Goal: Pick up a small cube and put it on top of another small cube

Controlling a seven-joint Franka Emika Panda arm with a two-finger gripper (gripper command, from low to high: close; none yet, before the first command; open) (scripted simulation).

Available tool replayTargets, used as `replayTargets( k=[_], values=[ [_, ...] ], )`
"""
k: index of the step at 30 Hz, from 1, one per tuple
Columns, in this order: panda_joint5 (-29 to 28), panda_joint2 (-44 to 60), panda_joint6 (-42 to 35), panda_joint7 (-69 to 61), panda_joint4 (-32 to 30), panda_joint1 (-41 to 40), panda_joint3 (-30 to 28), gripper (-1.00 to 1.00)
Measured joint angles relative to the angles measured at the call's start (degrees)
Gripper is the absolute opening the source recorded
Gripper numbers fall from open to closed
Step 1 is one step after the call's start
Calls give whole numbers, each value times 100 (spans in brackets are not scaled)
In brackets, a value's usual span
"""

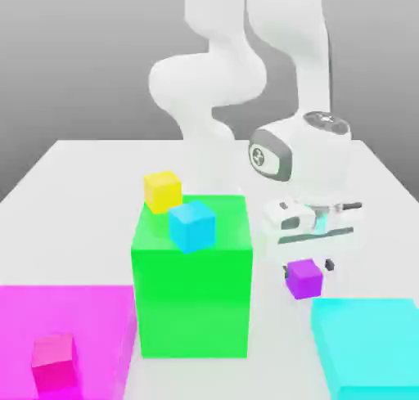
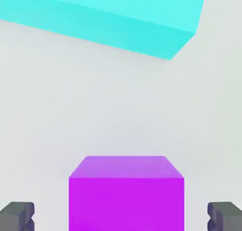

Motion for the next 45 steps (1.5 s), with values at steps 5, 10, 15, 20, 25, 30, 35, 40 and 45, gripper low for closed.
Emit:
replayTargets(
  k=[5,10,15,20,25,30,35,40,45],
  values=[
    [-15,0,7,15,0,-2,1,-100],
    [190,-387,-319,-169,-57,-360,395,-100],
    [991,-1260,-1038,-729,-215,-502,795,-100],
    [858,-1552,-1774,-795,99,-646,662,-100],
    [517,-1048,-2557,-977,1106,-1022,548,-100],
    [377,-556,-3336,-1304,2143,-1238,393,-100],
    [522,-392,-3812,-1763,2826,-1702,26,-100],
    [733,-337,-4168,-2232,3361,-2241,-441,-100],
    [934,-279,-4526,-2696,3894,-2807,-900,-100]
  ],
)
